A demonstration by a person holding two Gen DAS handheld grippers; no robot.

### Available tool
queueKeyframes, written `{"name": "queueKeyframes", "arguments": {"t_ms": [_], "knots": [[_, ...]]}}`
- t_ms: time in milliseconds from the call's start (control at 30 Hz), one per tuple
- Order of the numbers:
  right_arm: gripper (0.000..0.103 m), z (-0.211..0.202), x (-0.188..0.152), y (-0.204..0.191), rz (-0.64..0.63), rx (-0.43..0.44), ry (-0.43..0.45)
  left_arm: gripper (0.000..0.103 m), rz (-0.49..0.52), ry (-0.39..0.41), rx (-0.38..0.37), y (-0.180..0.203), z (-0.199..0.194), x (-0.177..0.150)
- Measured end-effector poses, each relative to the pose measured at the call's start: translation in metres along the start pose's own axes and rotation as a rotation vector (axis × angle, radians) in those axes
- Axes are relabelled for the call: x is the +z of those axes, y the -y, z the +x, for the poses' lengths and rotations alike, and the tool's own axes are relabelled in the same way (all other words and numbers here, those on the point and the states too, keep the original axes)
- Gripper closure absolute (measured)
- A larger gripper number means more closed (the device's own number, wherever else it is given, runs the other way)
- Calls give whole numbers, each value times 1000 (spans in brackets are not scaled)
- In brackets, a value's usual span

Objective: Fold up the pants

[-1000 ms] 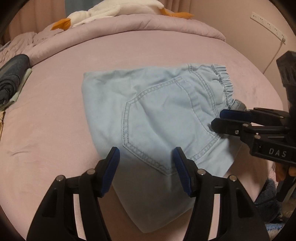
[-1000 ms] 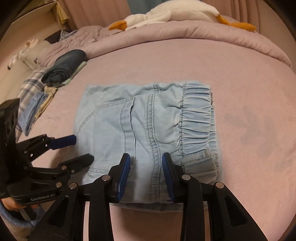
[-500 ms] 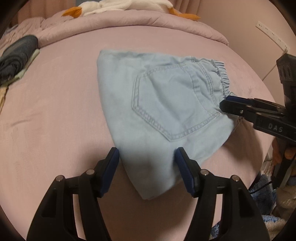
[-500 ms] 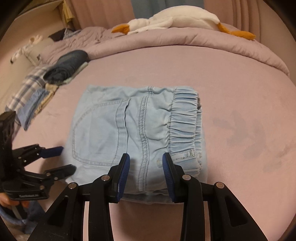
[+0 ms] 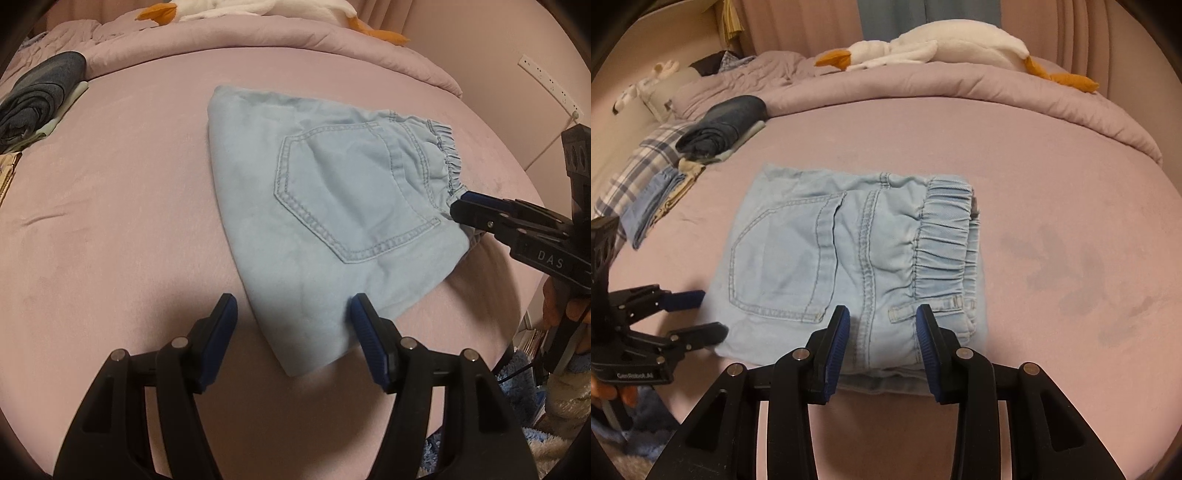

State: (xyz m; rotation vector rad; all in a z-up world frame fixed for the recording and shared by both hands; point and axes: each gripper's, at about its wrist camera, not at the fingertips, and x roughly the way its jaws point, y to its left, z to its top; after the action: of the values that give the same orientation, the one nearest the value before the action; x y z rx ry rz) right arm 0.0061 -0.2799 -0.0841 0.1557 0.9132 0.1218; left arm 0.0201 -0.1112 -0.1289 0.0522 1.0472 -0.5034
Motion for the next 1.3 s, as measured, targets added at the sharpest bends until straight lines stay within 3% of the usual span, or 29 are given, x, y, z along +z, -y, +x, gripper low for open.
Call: {"name": "queueKeyframes", "arguments": {"t_ms": [167, 300, 433, 667, 733, 900, 1300], "knots": [[66, -10, 7, 12, 75, 51, 9, 39, -28, 3, -6, -6, -6, -1], [47, -18, 7, 29, 151, 62, 43, 37, -72, 13, -15, -18, -12, -1], [41, -9, 4, 51, 251, 69, -1, 33, -148, 16, -47, -36, -15, 0], [33, 16, -14, 83, 487, 237, -121, 22, -305, 21, -196, -60, -15, 4], [25, 18, -16, 87, 531, 294, -118, 20, -324, 17, -225, -61, -13, 8], [23, 22, -12, 84, 542, 362, -132, 20, -333, 14, -264, -60, -5, 21], [21, 42, 9, 76, 512, 427, -147, 20, -291, -5, -343, -44, 16, 45]]}}
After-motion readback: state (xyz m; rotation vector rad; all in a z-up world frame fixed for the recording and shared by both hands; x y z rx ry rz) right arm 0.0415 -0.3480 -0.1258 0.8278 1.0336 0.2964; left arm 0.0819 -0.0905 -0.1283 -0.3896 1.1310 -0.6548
